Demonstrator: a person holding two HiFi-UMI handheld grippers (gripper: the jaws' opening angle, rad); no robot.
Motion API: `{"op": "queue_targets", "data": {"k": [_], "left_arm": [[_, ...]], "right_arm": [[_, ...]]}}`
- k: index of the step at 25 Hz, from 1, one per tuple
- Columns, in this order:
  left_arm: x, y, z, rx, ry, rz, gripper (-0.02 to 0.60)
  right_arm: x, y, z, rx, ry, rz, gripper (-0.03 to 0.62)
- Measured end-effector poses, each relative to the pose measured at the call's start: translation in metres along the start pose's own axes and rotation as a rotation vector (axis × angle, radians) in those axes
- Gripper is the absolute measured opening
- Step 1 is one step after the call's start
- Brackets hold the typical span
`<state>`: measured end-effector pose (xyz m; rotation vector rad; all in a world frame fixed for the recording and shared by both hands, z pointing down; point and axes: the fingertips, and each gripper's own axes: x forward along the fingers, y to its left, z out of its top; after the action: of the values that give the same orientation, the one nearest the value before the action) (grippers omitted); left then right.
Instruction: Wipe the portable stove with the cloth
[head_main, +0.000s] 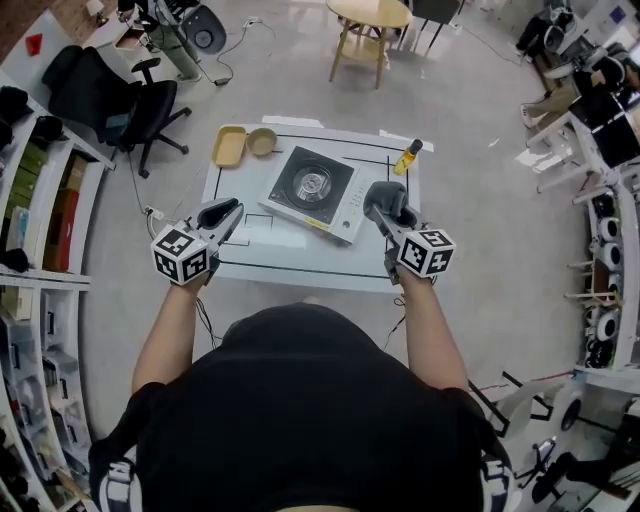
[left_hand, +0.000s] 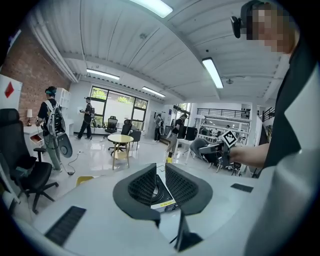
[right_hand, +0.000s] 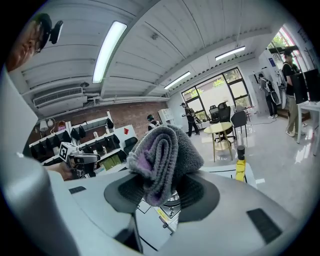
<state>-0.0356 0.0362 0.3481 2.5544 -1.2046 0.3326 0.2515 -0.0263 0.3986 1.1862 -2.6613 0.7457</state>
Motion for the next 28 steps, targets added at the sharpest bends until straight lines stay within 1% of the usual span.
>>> {"op": "queue_targets", "data": {"k": [7, 10, 15, 19, 24, 28], "left_arm": [[0.003, 0.015, -0.006, -0.022, 0.003, 0.042, 0.071], [0.007, 0.019, -0.01, -0.026, 0.006, 0.043, 0.071], [0.018, 0.025, -0.019, -0.035, 0.015, 0.025, 0.071], [0.032, 0.032, -0.017, -0.023, 0.011, -0.01, 0.071], [0.043, 0.05, -0.018, -0.018, 0.024, -0.044, 0.071], [0.05, 0.07, -0.032, -0.043, 0.051, -0.054, 0.072]], "right_arm": [[0.013, -0.008, -0.001, 0.003, 0.012, 0.025, 0.183], [0.017, -0.012, -0.006, 0.01, 0.022, 0.024, 0.183], [0.018, -0.017, -0.007, -0.005, 0.026, 0.006, 0.181], [0.02, -0.022, -0.009, -0.009, 0.032, -0.022, 0.181], [0.03, -0.023, -0.017, -0.028, 0.074, -0.054, 0.181], [0.046, -0.021, -0.029, -0.057, 0.124, -0.064, 0.181]]}}
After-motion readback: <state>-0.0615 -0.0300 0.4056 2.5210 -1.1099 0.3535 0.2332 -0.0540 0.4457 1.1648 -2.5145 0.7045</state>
